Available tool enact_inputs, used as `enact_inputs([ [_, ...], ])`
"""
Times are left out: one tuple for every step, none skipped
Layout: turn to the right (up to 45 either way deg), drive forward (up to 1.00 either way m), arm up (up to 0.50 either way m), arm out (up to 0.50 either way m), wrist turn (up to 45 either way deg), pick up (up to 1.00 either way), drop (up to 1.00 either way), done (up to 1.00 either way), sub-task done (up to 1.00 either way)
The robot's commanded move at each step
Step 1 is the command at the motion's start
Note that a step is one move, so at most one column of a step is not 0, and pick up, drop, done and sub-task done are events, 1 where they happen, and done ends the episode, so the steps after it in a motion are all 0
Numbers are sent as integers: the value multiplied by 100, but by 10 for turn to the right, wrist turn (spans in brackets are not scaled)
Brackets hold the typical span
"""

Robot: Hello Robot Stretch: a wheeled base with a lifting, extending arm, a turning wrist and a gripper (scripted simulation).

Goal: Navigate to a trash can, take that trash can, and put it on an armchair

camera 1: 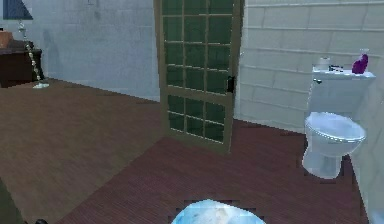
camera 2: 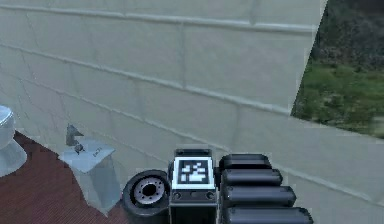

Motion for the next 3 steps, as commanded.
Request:
enact_inputs([
  [0,65,0,0,0,0,0,0,0],
  [-450,0,0,0,0,0,0,0,0],
  [-60,0,0,0,0,0,0,0,0],
])
